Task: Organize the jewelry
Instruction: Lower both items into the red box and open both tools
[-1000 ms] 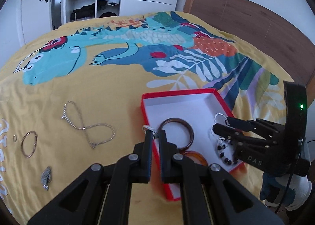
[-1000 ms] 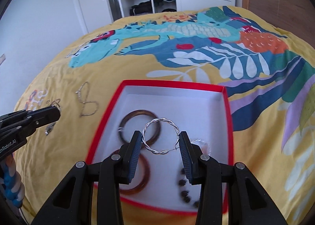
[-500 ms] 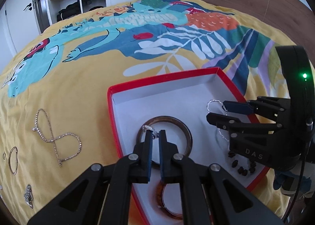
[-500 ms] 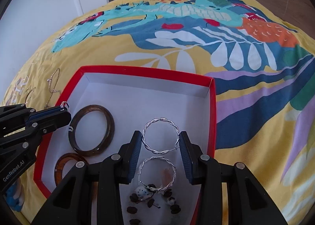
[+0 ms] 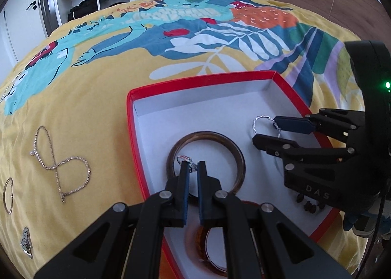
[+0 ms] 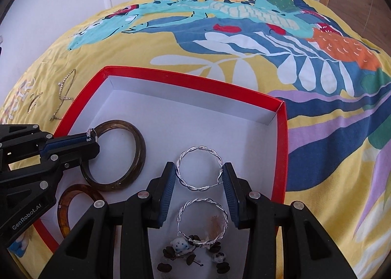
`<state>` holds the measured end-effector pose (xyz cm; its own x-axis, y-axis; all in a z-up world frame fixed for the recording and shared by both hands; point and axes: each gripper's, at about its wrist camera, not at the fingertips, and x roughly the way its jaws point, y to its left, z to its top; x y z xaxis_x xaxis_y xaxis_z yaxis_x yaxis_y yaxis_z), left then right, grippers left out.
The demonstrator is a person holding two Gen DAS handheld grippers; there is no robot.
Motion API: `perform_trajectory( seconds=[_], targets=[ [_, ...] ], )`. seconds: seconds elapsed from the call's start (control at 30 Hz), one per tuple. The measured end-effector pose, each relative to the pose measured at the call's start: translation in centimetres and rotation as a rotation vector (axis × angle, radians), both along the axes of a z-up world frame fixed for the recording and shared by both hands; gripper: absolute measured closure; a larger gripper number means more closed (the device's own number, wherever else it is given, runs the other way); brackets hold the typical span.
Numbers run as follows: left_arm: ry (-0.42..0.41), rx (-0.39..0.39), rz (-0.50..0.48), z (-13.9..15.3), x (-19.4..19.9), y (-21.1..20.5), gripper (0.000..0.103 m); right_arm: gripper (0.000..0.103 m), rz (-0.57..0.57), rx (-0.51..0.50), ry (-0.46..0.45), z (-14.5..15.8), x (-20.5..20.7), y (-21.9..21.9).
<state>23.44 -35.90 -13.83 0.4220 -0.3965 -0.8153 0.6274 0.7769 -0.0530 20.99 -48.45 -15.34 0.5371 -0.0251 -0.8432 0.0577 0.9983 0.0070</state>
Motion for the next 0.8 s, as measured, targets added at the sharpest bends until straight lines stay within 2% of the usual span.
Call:
perform_trajectory(
  seconds=[0.2, 0.67, 0.73, 0.8],
  targets=[
    [-0.009, 0.007, 0.003, -0.3, -0.1, -0.2, 0.097, 0.064, 0.004, -0.004, -0.004, -0.1, 0.0, 0.1],
    [0.031, -0.006, 0.019, 0.1, 0.1, 0.1, 0.096, 0.062, -0.007, -0.013, -0.006, 0.5, -0.2, 0.0],
    [0.029, -0.01, 0.018, 0.4, 0.0, 0.3, 0.094, 0.062, -0.026, -0.003, -0.026, 1.1, -0.7, -0.3],
    [0.025, -0.023, 0.015, 1.0, -0.2, 0.4, 0.087, 0.062, -0.045, 0.008, -0.052, 1.9, -1.6, -0.7]
  ],
)
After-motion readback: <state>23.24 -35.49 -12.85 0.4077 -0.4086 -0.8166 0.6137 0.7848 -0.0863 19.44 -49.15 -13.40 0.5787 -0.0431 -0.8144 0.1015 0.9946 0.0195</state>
